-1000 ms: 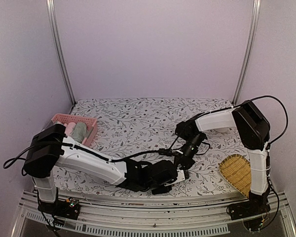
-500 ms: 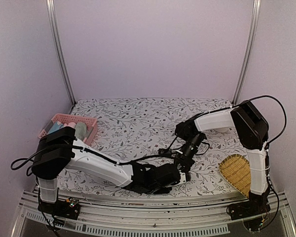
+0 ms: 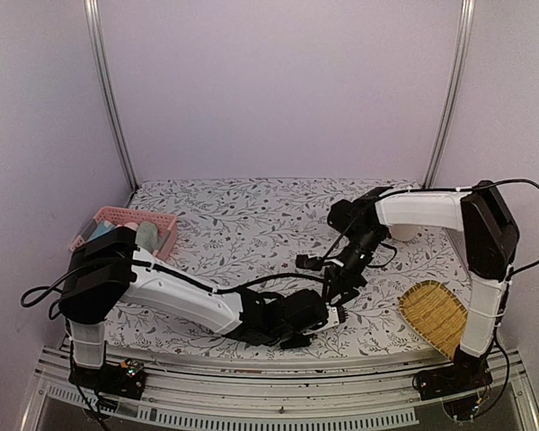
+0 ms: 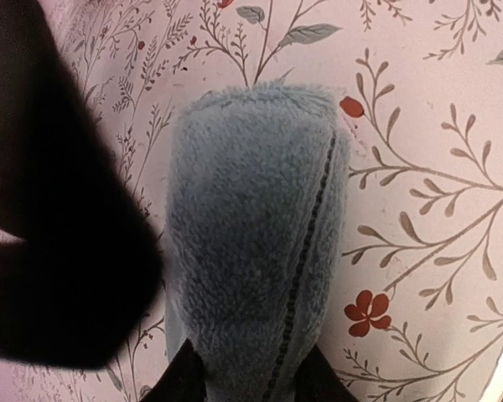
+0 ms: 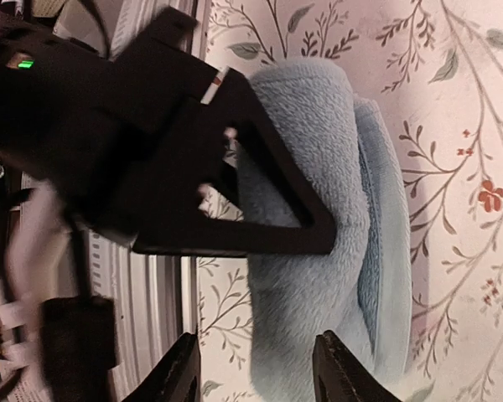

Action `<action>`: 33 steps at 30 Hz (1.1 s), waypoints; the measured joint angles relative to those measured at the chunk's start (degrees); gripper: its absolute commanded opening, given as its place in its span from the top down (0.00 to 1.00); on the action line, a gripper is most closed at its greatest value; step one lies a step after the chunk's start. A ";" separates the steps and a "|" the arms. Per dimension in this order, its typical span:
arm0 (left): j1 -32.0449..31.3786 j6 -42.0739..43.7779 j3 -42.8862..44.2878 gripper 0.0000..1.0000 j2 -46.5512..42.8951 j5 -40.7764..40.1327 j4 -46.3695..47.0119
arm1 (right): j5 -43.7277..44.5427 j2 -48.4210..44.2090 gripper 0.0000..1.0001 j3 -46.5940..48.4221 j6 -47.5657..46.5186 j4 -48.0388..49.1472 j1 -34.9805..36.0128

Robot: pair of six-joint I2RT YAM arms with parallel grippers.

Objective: Roll the towels
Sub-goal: Roll the towel at the center of the board.

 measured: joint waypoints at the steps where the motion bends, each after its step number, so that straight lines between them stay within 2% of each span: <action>1: 0.09 -0.28 0.00 0.73 -0.07 0.24 -0.02 | 0.09 -2.29 0.50 0.24 0.31 -0.92 -0.44; 7: 1.44 -2.69 0.00 0.75 -0.74 3.89 -0.52 | 1.53 -16.55 0.49 1.84 2.99 -1.73 -4.07; 13: 5.57 -6.10 -0.11 0.78 -2.05 12.07 -1.05 | 5.44 -26.47 0.50 -9.07 7.48 7.52 -4.61; 19: 10.32 -9.66 -0.13 0.80 -2.89 21.00 -1.75 | 11.72 -28.79 0.50 -20.28 10.47 17.09 -4.63; 26: 15.47 -13.79 -0.13 0.82 -2.91 32.61 -1.77 | 13.68 -34.51 0.49 -27.58 9.29 24.94 -4.35; 33: 19.19 -16.81 -0.04 0.83 -2.54 41.86 -2.16 | 20.65 -35.58 0.48 -32.35 5.64 32.52 3.17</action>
